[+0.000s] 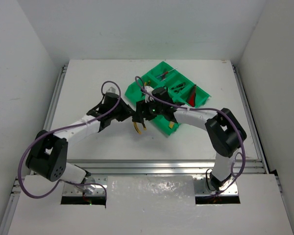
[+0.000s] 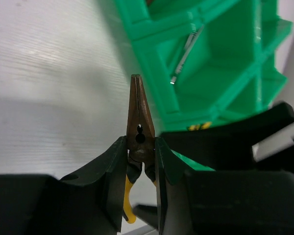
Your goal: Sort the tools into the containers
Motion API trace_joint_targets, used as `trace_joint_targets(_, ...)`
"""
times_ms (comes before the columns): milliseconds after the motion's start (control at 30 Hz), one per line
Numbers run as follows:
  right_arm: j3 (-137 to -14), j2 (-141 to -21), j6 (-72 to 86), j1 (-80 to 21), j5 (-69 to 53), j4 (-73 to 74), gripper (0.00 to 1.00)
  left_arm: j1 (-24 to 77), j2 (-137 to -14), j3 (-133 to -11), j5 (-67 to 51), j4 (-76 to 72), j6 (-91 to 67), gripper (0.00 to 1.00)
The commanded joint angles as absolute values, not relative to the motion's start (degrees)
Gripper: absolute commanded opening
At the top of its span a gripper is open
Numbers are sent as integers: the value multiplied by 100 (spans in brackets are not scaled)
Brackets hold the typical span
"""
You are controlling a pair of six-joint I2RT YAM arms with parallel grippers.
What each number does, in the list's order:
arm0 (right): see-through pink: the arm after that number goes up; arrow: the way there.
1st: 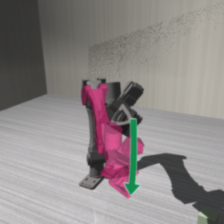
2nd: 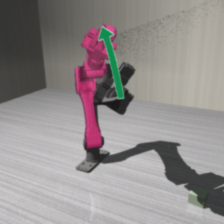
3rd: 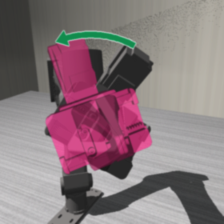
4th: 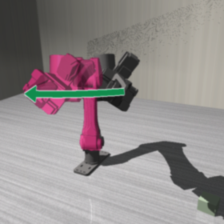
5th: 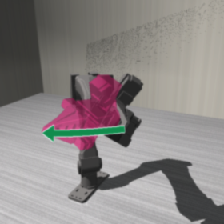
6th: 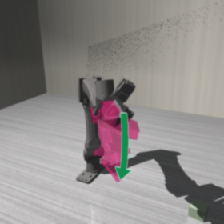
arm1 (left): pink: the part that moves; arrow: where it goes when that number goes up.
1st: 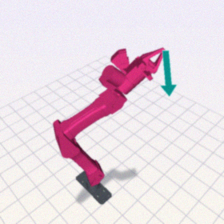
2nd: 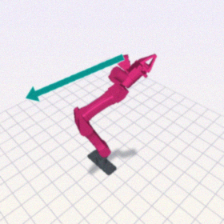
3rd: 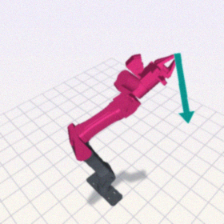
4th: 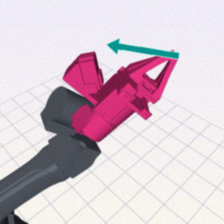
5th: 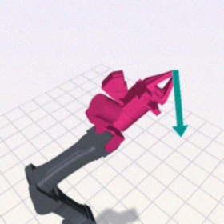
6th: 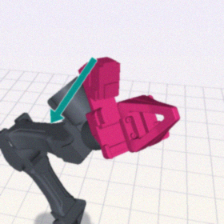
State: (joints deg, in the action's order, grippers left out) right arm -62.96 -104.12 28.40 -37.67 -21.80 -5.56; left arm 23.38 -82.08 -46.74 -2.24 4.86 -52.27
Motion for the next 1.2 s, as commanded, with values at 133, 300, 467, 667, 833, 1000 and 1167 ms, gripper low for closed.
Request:
trace_joint_targets(133, -6724, -10626, 3145, -3876, -2742, -1045, 41, 2461, -7673, -4632, -834, -615, -5177, 0)
trace_joint_targets(300, -6408, -10293, 3313, -3876, -2602, -1283, 0, 2514, -7568, -4885, -616, -205, -4940, 32)
trace_joint_targets(467, -6232, -9844, 3559, -3771, -1594, -1319, 0, 2514, -7278, -5667, 1122, 1728, -4843, 99)
trace_joint_targets(667, -7126, -10194, 4271, -3297, -555, -309, 0, 2514, -6119, -6504, 3014, 3735, -4712, 100)
trace_joint_targets(833, -8559, -11048, 4333, -3217, 209, 228, 0, 2505, -5274, -6311, 2954, 4016, -3632, 100)
trace_joint_targets(1000, -9807, -12048, 4333, -3164, 615, 53, 0, 2505, -4547, -5609, 2821, 4043, -2945, 100)
trace_joint_targets(1167, -10957, -12848, 4385, -3173, 1326, 88, 0, 2505, -3781, -4948, 2699, 3622, -2734, 100)
